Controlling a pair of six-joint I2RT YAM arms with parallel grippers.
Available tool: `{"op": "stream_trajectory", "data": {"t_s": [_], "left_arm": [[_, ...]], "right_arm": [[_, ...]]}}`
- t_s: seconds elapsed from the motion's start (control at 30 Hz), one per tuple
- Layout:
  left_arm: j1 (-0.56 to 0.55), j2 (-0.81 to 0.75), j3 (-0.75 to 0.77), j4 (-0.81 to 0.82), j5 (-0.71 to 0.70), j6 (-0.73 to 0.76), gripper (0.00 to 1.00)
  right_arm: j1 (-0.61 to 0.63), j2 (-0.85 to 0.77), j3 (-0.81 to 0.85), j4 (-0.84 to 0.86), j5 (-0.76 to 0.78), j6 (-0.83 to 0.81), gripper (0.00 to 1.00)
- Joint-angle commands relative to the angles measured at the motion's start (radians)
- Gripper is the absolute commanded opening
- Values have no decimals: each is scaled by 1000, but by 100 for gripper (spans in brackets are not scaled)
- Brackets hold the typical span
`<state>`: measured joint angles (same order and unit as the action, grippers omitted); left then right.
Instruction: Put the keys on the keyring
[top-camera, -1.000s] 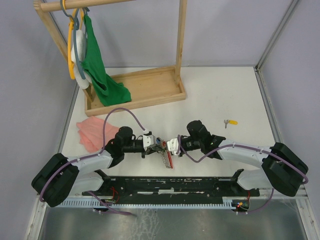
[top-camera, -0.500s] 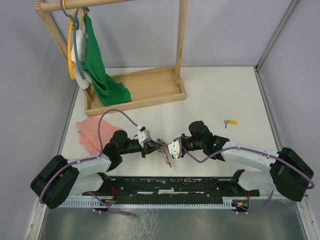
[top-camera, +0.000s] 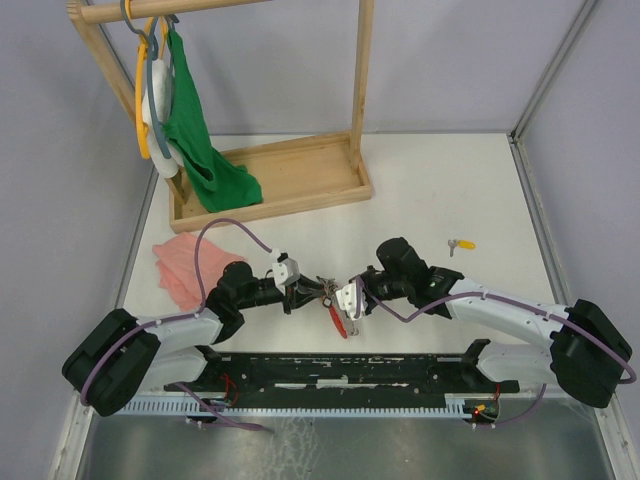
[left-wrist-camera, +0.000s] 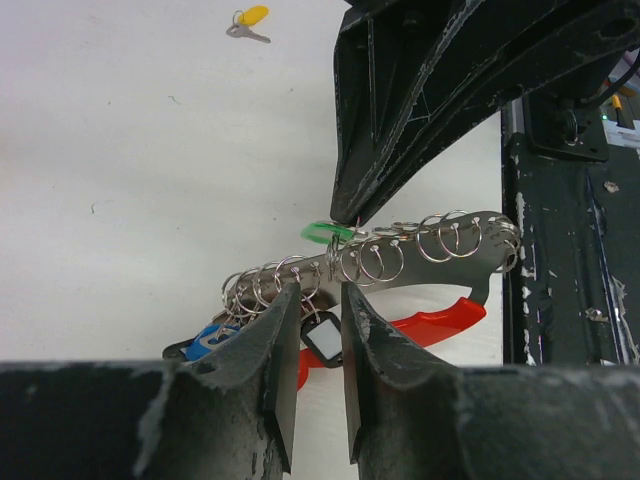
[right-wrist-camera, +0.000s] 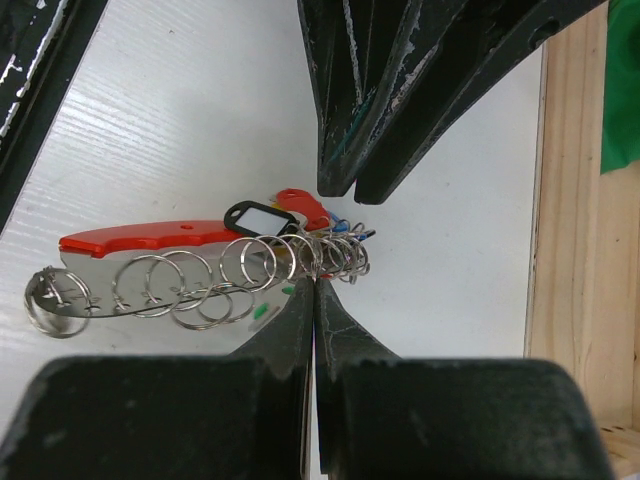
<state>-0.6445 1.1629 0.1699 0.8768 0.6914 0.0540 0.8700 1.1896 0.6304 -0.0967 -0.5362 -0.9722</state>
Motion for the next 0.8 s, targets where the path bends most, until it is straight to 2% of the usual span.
{"op": "stream_trajectory", "data": {"t_s": [0.0, 0.27, 0.57, 0.77], "left_arm": [[3, 13, 29, 48, 28, 79, 30], [-24, 68, 81, 11, 83, 208, 32], [-35, 138, 161, -51, 130, 230, 30], [-35, 164, 168, -82, 111, 235, 28]], "right_arm": [[5, -22, 59, -29, 5, -41, 1], [19, -17, 64, -43, 6, -52, 1], [26, -23, 61, -41, 15, -52, 0], [27, -25, 58, -37, 18, -49, 1]]}}
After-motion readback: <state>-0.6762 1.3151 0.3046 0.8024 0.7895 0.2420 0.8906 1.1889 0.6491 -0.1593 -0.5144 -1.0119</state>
